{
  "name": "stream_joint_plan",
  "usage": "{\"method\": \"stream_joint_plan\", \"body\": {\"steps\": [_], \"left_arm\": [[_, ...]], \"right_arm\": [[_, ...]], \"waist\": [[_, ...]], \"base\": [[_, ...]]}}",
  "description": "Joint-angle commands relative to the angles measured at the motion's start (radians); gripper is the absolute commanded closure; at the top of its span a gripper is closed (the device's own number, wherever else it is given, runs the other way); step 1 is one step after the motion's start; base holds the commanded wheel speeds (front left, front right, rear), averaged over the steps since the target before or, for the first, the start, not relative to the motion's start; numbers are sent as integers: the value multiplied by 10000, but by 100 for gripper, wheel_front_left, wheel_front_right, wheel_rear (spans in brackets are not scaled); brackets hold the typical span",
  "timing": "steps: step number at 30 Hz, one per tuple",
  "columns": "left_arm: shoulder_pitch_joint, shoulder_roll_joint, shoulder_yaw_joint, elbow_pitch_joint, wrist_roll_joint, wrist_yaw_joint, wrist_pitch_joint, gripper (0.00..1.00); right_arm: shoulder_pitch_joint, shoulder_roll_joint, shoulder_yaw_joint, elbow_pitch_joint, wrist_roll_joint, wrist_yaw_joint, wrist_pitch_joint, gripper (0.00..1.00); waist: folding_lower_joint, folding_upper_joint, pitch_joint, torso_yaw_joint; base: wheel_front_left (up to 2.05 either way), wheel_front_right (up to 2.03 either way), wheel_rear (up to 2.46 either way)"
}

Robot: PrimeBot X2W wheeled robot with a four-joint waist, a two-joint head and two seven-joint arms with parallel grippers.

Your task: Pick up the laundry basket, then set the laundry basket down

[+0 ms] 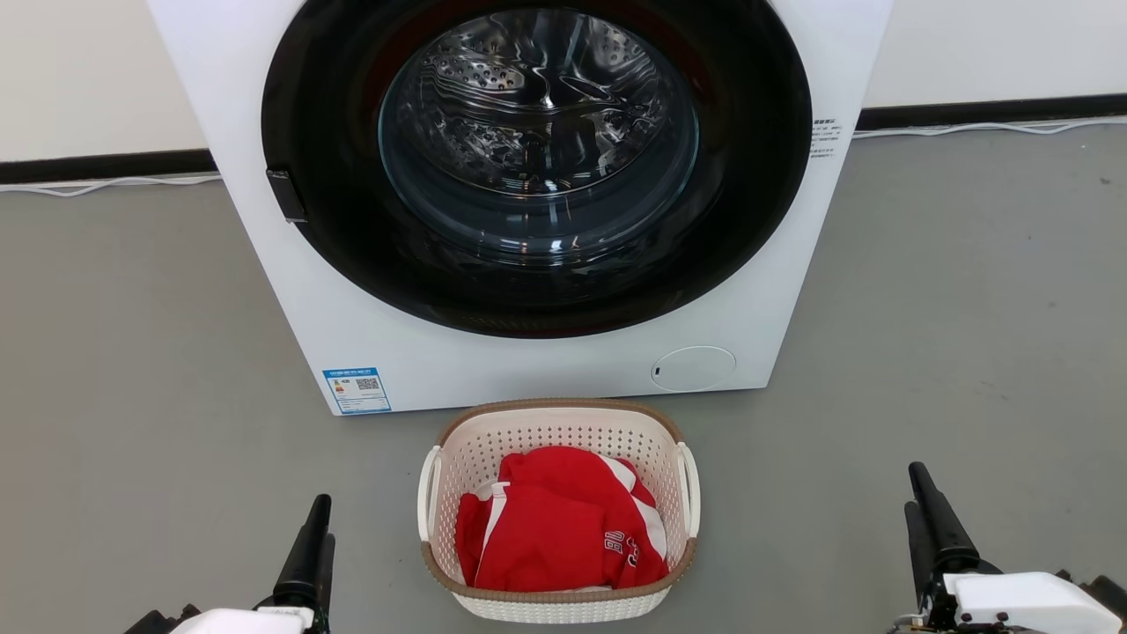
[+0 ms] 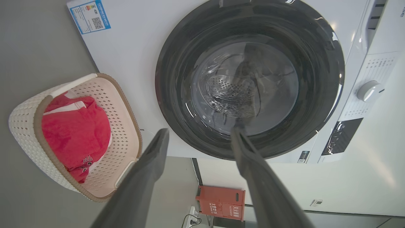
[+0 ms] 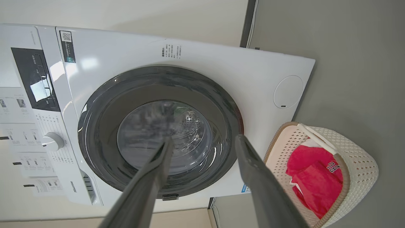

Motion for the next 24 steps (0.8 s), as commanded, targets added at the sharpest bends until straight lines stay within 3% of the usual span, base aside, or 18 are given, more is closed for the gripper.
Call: {"method": "stream_joint_plan", "body": {"steps": [1, 24], "left_arm": [[-441, 72, 25, -204, 255, 21, -91, 0], [-422, 104, -162, -446, 3843, 415, -776, 0]], "right_arm": [[-292, -149, 71, -361, -379, 24, -128, 0], [-249, -311, 410, -622, -4696, 39, -798, 0]], "waist": [[-1, 0, 2, 1], [-1, 0, 36, -1]], "base": [[0, 0, 0], [0, 0, 0]]}}
